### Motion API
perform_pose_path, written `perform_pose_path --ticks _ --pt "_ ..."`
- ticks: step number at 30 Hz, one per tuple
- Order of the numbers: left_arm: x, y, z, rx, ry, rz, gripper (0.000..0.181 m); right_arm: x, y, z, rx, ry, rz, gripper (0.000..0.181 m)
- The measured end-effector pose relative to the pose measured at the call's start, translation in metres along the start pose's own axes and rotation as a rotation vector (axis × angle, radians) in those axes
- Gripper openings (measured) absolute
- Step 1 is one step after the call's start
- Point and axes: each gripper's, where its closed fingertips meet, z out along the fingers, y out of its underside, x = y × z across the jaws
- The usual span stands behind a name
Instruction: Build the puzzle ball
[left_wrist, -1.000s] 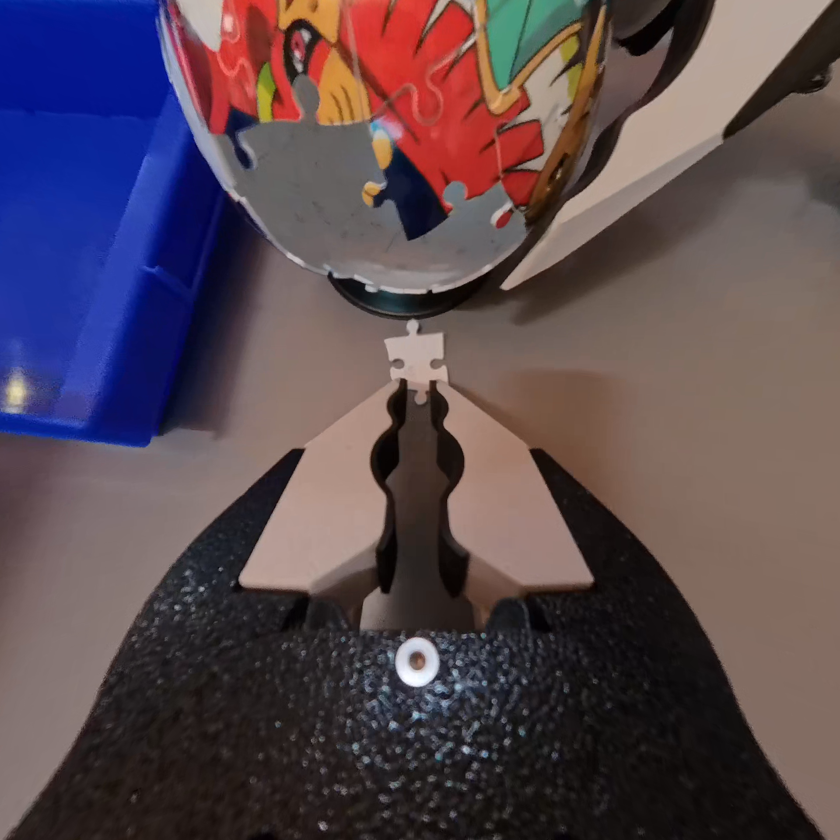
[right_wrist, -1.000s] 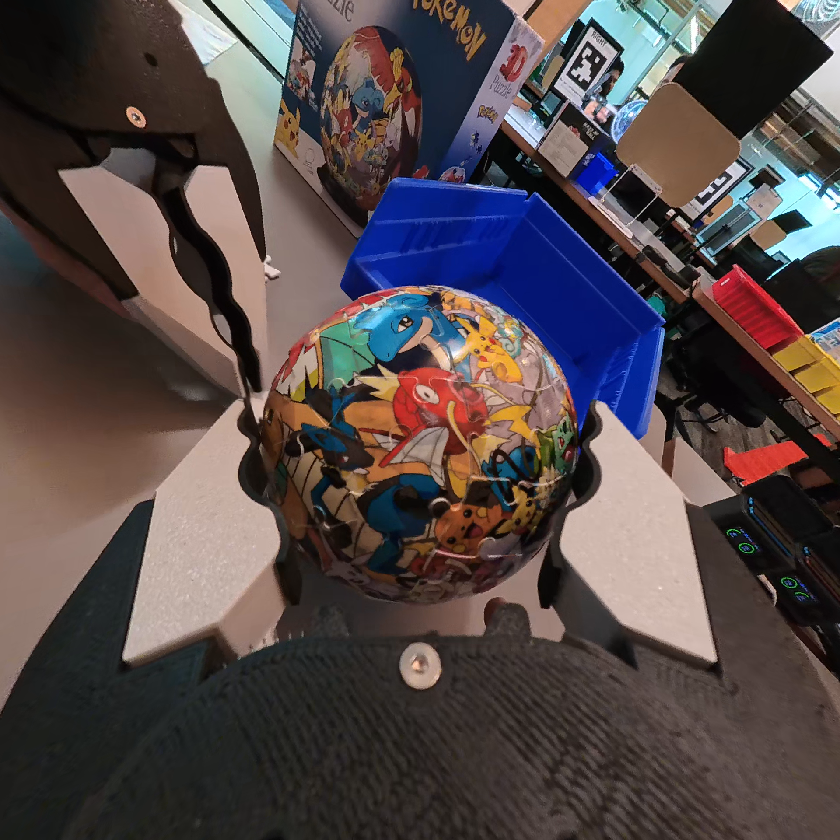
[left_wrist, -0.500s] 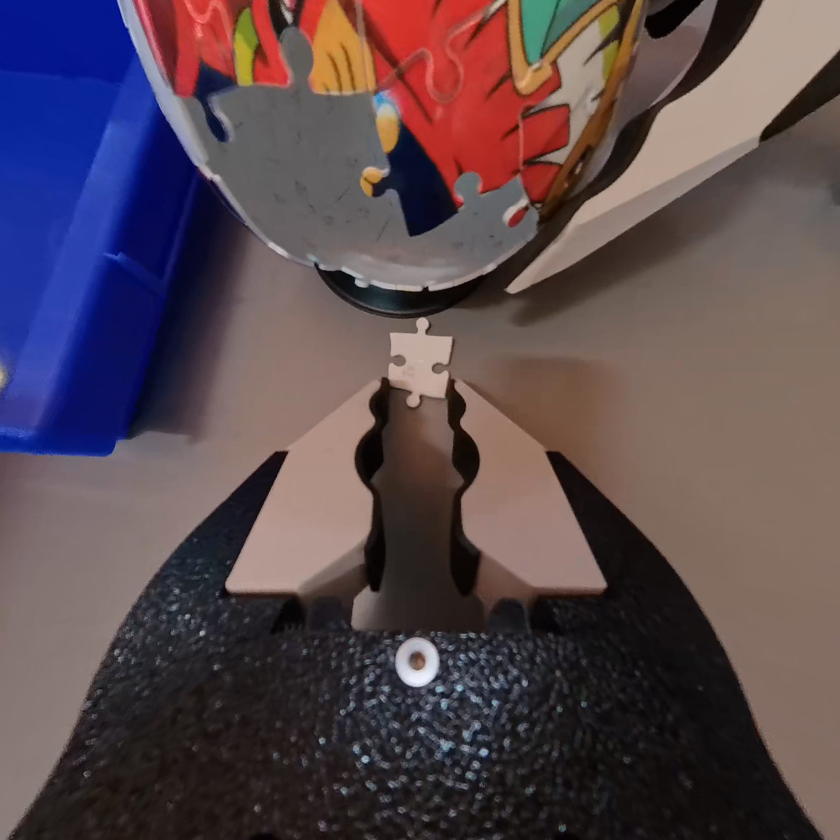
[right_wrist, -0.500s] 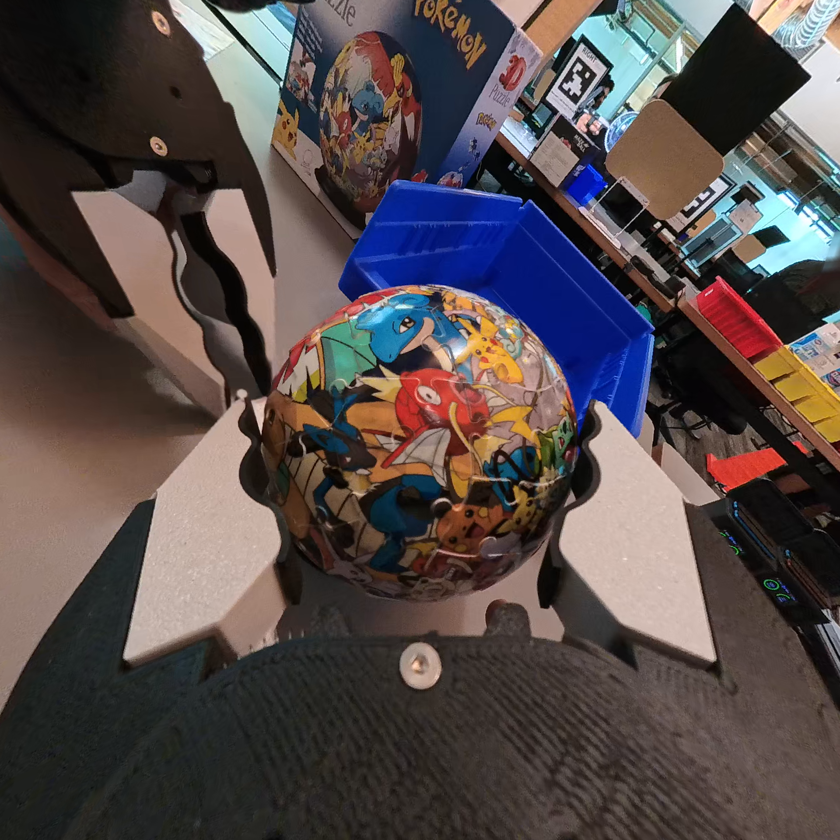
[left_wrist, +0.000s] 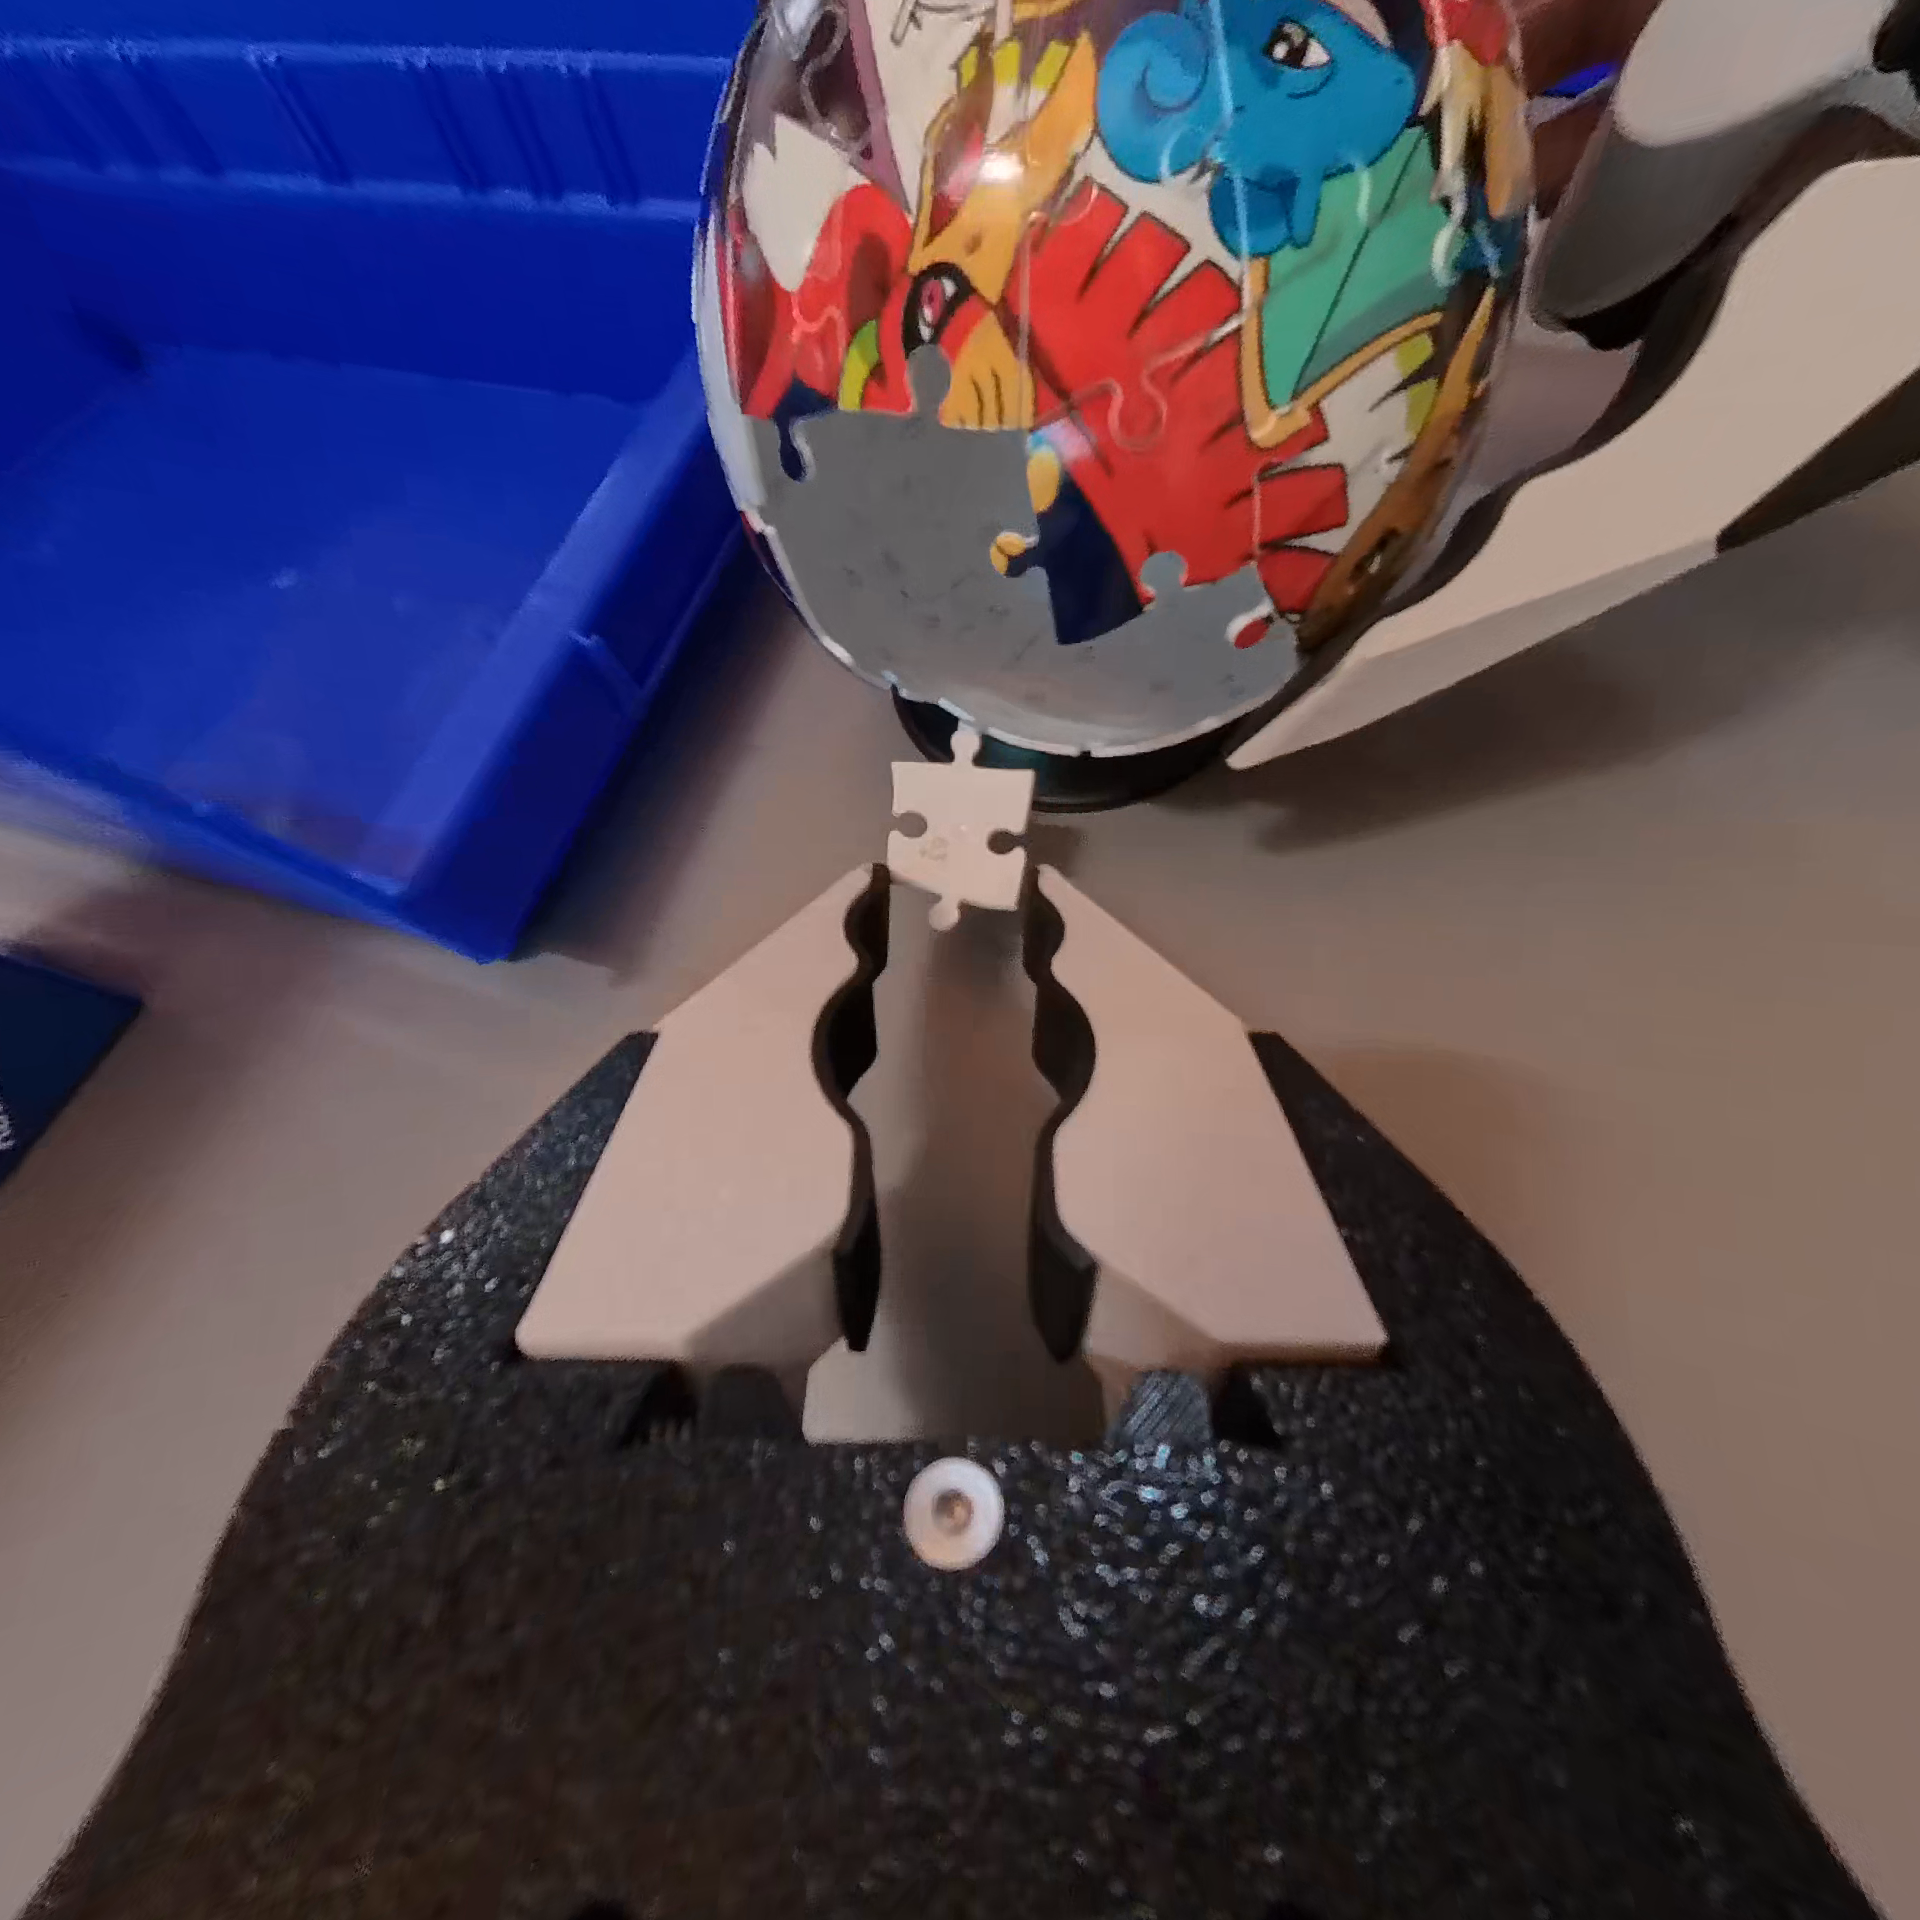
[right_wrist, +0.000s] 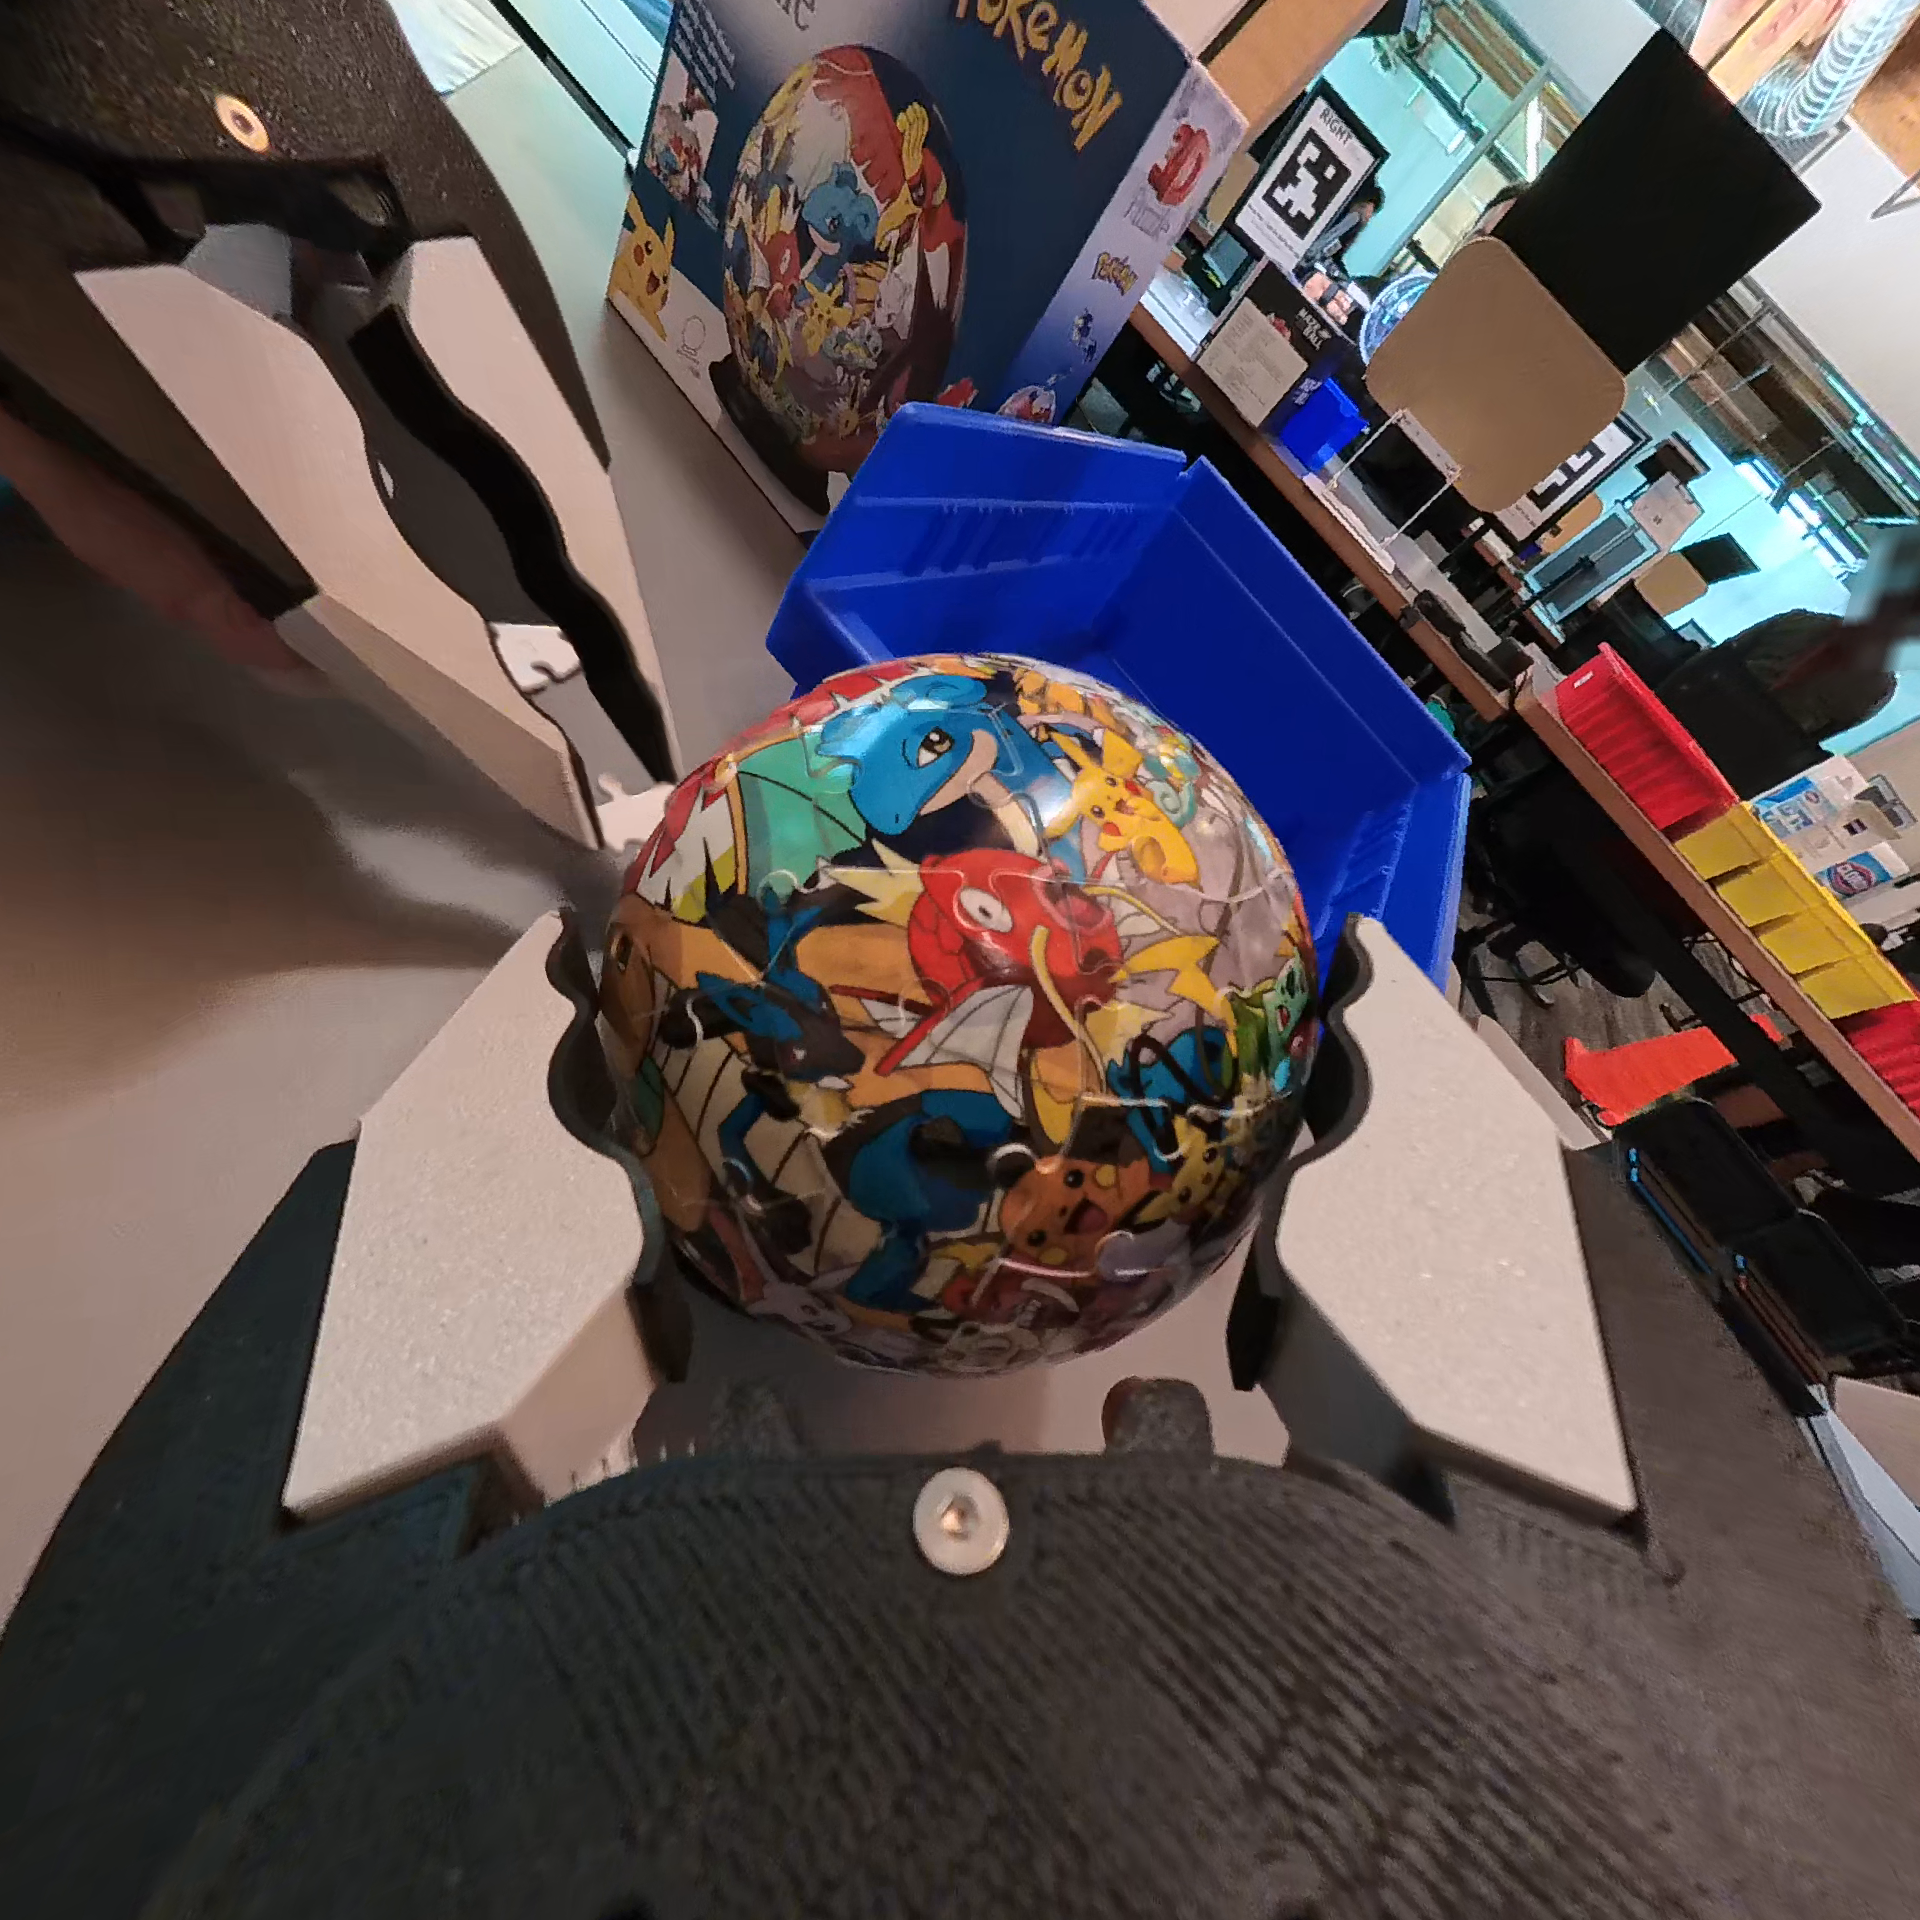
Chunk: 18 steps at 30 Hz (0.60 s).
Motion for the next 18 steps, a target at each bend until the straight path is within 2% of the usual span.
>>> perform_pose_path --ticks 11,18 --pt "0.005 0.029 0.002 -0.168 0.094 -0.017 0.022 0.000 -0.002 0.002 0.026 0.010 -0.008 0.135" --pt "-0.005 0.033 -0.003 -0.161 0.047 -0.003 0.023 0.000 -0.004 0.001 0.068 0.014 0.020 0.135"
